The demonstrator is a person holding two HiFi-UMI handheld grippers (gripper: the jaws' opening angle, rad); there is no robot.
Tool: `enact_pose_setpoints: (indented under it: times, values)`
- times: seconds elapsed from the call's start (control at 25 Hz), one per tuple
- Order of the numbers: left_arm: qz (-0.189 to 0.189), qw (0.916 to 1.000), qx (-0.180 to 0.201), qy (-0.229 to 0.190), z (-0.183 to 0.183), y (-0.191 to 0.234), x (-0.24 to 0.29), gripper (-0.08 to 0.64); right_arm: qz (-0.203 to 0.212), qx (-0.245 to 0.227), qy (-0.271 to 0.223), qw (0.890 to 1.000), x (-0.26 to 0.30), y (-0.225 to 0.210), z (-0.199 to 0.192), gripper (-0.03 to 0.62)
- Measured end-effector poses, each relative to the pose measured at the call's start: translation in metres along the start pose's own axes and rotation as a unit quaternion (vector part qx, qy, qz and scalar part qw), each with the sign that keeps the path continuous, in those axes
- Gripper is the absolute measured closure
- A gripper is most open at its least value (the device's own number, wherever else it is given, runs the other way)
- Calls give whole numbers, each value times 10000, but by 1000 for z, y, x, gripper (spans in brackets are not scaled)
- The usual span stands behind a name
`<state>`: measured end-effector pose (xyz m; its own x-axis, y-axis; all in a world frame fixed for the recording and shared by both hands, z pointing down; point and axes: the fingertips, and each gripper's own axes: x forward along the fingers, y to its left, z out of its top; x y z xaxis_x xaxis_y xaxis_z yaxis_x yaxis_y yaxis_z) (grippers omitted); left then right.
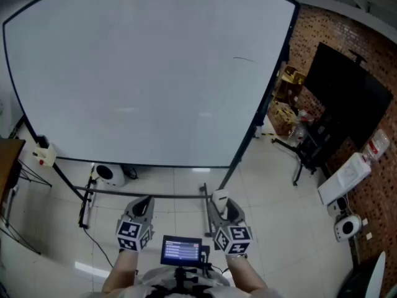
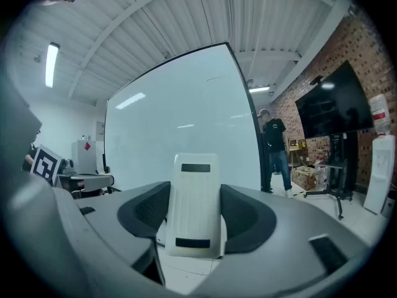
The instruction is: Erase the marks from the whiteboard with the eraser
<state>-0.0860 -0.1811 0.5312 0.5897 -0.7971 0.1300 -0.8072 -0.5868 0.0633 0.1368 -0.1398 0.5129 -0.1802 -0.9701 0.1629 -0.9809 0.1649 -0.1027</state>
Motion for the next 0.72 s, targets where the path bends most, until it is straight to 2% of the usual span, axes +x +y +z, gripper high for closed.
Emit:
enact_pose_setpoints:
  times: [0.4, 0.72]
  values:
    - [94, 9997, 136, -151, 21, 13, 55, 566, 138, 29, -163, 9998, 53, -31, 20, 328]
    - [282, 9980, 357, -428, 65, 17, 119, 566, 377, -173, -530, 9977, 103, -72, 74, 328]
